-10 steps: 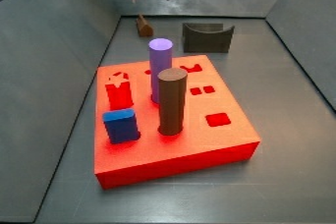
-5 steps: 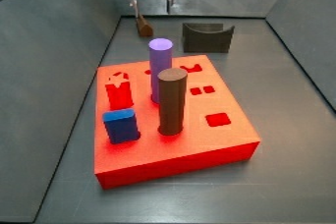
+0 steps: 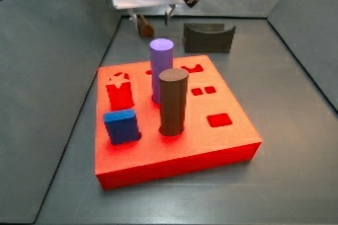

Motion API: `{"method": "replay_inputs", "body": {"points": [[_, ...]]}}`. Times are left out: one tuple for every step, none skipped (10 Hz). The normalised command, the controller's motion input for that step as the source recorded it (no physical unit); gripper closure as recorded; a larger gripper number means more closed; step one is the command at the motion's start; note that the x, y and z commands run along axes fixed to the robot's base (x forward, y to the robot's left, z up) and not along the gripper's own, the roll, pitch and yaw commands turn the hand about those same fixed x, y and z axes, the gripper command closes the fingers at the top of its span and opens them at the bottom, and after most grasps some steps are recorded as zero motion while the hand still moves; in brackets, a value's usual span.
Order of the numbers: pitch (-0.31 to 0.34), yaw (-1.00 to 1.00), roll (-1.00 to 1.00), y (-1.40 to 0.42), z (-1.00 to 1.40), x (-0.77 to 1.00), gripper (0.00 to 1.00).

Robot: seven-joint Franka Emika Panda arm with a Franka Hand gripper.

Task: Pick up the 3 prong object. Move up. Place the 3 prong object on the fixture. Regrasp the 3 prong object. Move to above the board. Insert the 3 prong object.
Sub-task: Pick up the 3 prong object.

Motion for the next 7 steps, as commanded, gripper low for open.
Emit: {"method": "replay_inputs", "body": {"points": [[-0.259,0.30,-0.04,0.31,-0.75,-0.44,0.00],[-0.334,0.21,-0.14,0.10,-0.47,-0.33,0.00],[0.000,0.00,-0.02,0.00,0.00,0.00,0.00],[0.023,0.00,0.00,0.00,0.00,0.00,0.00],[0.000,0.00,0.00,0.00,0.00,0.00,0.00],[0.000,0.00,0.00,0.00,0.00,0.00,1.00],[0.000,0.00,0.00,0.00,0.00,0.00,1.00]]}}
